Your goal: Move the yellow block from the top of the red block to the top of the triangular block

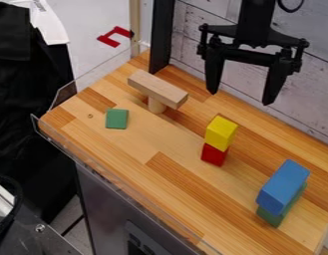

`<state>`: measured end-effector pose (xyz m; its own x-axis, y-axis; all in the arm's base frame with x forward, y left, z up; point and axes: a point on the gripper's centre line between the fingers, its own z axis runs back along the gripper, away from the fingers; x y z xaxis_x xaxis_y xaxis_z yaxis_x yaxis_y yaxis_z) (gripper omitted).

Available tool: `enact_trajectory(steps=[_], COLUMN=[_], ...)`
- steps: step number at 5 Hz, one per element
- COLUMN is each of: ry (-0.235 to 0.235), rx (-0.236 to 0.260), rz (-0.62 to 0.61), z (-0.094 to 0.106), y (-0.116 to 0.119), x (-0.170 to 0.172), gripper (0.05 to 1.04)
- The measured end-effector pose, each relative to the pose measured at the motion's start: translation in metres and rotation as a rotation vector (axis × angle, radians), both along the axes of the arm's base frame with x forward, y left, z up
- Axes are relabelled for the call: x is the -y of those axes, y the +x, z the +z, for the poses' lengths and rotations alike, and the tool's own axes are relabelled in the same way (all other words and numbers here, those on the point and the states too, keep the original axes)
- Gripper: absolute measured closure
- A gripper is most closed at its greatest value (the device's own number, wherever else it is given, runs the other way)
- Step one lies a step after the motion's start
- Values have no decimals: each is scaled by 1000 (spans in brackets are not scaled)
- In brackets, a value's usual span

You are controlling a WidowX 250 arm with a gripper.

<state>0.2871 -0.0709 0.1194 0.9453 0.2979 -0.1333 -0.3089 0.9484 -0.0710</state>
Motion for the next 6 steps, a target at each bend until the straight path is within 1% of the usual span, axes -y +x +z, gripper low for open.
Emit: enact_trajectory(steps=[1,2,3,4,5,6], ry=[4,-48,-59,-90,-106,-138], rx=[-40,-51,-49,-49,-52,-76], rz=[1,-91,-109,-150,-174,-225], z=[-11,-24,-30,-37,-51,-62], y=[-3,-8,-7,-5,-2,-3], x=[0,0,-6,-9,-15,-13], gripper=[85,85,85,85,85,85])
